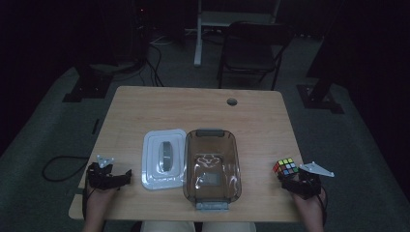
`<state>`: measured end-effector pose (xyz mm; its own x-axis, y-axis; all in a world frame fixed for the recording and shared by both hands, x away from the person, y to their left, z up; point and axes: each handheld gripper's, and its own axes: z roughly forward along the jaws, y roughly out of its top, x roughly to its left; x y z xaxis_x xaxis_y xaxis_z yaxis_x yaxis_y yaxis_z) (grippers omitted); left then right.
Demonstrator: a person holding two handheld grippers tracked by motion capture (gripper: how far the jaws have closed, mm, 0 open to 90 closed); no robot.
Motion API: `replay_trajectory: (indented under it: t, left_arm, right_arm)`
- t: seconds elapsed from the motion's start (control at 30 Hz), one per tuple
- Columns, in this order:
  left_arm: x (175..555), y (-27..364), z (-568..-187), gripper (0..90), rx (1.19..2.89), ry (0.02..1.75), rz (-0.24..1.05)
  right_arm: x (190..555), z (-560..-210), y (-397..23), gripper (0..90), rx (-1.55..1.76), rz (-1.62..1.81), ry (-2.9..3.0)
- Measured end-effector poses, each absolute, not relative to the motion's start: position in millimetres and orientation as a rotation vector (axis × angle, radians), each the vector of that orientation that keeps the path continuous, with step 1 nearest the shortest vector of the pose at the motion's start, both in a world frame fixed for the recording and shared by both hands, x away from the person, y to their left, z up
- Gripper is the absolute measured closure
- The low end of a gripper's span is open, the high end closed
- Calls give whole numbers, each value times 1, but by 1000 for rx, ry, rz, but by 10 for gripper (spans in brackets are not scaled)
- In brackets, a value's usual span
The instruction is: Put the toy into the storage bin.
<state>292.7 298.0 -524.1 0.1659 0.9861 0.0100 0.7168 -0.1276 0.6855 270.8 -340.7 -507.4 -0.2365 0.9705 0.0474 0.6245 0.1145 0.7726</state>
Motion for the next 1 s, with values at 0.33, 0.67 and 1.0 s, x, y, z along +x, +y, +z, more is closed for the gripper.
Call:
replay_trajectory:
  t: [0.33, 0.67, 1.0]
  left_arm:
    - [293, 298, -524, 6, 1908, 1607, 649]
    - [293, 298, -524, 6, 1907, 1608, 649]
    - [293, 298, -524, 7, 1908, 1607, 648]
  right_arm:
    - [273, -519, -337, 195, 1569, 920, 1941]
    - [274, -521, -335, 242, 1568, 885, 1948]
    - [274, -521, -335, 338, 1577, 887, 1954]
